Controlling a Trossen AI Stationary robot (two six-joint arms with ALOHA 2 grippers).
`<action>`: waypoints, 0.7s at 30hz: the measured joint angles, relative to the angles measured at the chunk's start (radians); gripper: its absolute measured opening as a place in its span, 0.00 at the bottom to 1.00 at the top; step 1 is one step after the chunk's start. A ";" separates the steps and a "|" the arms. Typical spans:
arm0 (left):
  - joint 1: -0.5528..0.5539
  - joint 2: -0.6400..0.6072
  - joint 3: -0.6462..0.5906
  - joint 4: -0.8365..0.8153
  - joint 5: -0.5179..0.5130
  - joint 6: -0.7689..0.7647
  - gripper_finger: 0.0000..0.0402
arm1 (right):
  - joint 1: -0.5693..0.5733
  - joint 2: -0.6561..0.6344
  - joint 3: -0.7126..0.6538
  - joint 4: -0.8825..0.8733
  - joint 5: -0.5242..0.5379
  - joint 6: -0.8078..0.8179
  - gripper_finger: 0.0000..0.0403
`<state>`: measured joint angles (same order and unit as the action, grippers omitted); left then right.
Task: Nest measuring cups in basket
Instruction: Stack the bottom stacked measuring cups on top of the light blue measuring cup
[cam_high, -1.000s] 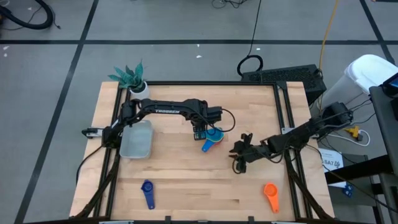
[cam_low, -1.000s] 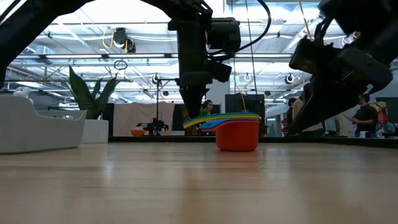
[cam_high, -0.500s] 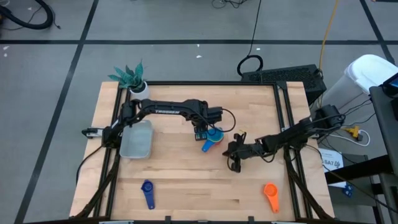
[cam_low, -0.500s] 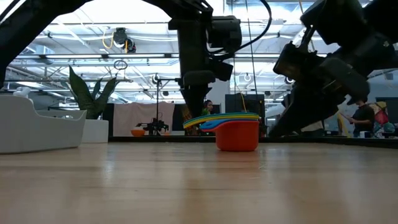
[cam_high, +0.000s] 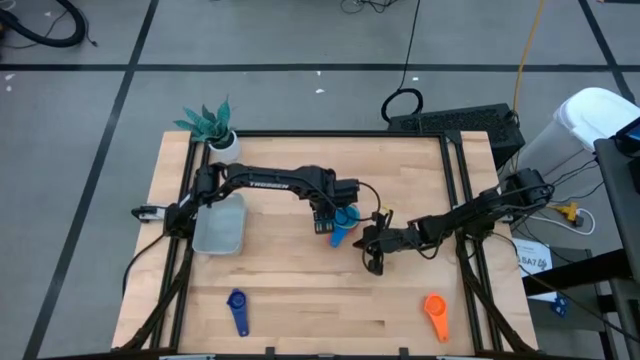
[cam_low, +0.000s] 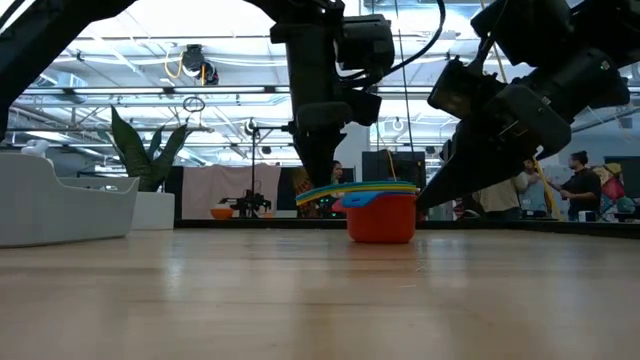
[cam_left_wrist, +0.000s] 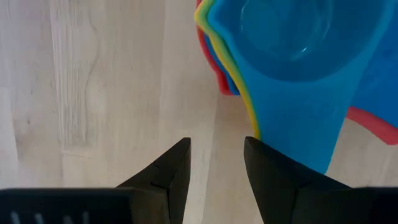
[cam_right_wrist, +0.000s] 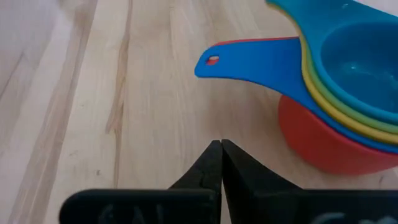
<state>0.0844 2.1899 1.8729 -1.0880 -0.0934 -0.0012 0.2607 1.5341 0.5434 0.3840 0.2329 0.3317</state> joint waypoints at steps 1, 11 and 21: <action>-0.001 0.000 0.000 0.001 0.000 -0.003 0.38 | 0.000 0.000 0.000 0.001 0.000 0.000 0.00; -0.020 0.000 0.000 0.028 0.018 -0.029 0.38 | -0.023 0.000 0.000 -0.004 0.000 -0.008 0.00; -0.020 0.000 0.000 0.042 0.030 -0.041 0.38 | -0.053 0.000 0.000 -0.010 -0.024 -0.016 0.00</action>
<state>0.0647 2.1899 1.8729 -1.0463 -0.0630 -0.0420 0.2077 1.5337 0.5433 0.3737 0.2092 0.3161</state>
